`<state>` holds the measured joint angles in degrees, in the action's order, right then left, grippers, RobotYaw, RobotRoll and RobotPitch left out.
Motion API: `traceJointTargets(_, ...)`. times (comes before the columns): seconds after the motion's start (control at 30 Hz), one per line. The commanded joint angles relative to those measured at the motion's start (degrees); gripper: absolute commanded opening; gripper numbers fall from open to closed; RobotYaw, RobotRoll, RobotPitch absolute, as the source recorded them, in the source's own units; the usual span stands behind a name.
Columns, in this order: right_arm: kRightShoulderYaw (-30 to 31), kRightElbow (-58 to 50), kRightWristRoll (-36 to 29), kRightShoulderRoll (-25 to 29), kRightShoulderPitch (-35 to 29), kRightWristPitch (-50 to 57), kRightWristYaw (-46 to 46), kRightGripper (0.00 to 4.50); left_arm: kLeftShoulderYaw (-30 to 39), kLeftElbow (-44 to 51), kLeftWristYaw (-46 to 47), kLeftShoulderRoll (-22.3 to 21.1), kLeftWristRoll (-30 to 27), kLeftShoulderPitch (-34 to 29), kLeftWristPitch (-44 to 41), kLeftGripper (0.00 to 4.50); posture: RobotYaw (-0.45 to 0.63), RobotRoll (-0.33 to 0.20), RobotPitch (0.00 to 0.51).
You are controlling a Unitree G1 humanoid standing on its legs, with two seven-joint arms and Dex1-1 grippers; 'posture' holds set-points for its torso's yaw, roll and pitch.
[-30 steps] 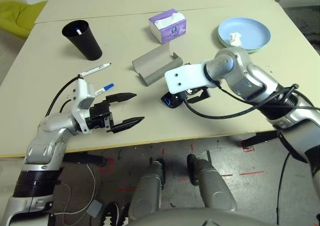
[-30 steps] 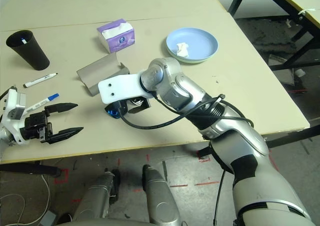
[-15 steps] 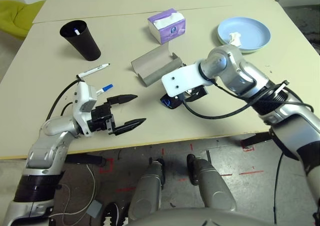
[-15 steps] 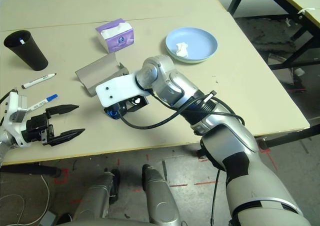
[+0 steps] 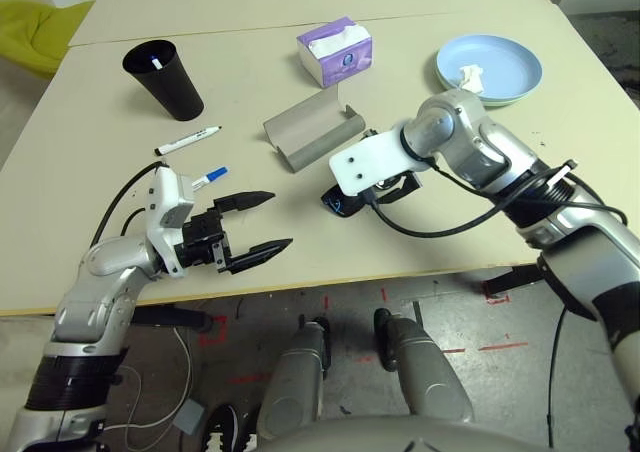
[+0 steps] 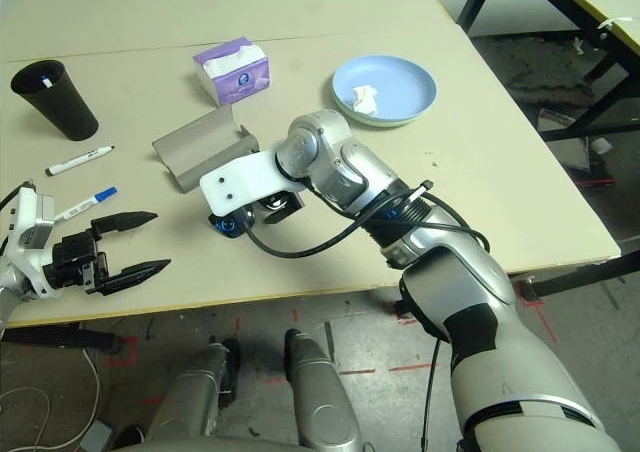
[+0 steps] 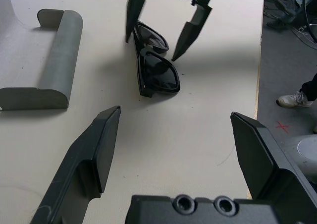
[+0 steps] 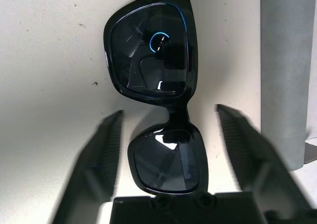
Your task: Organize and tidy the items on the table.
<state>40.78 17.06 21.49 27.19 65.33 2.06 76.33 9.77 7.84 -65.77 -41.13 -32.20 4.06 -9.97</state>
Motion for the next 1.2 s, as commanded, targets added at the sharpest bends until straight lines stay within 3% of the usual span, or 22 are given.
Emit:
traceJointTargets(0.03,-1.18,-1.31,-0.16,-0.64,-1.01,0.85,1.26,2.34,0.02,0.58,-0.11,0.31,-0.25,-0.5,-0.13,4.5,-0.12,0.0,0.259)
traceJointTargets(0.23,-1.81,-2.19,-0.11,-0.62,-1.62,2.03,2.5,0.14,0.07,0.88,0.19,0.84,-0.51,-0.28,-0.45,4.5,-0.12,0.0,0.26)
traceJointTargets(0.6,-2.98,-1.43,0.47,-0.67,-0.06,1.42,2.63,0.13,0.15,0.02,0.57,1.09,-0.92,0.38,-0.67,4.5,-0.13,0.0,0.255)
traceJointTargets(0.83,-6.36,6.66,0.8,-5.52,7.67,-6.14,-5.99,0.12,3.11,-2.46,6.91,2.46,-1.6,1.34,-3.63,4.5,-0.12,0.0,0.249)
traceJointTargets(1.2,-7.88,24.41,3.08,-12.69,13.53,-17.8,-20.8,0.12,5.67,-0.44,16.02,3.58,0.17,-0.13,-4.93,4.5,-0.08,0.0,0.248)
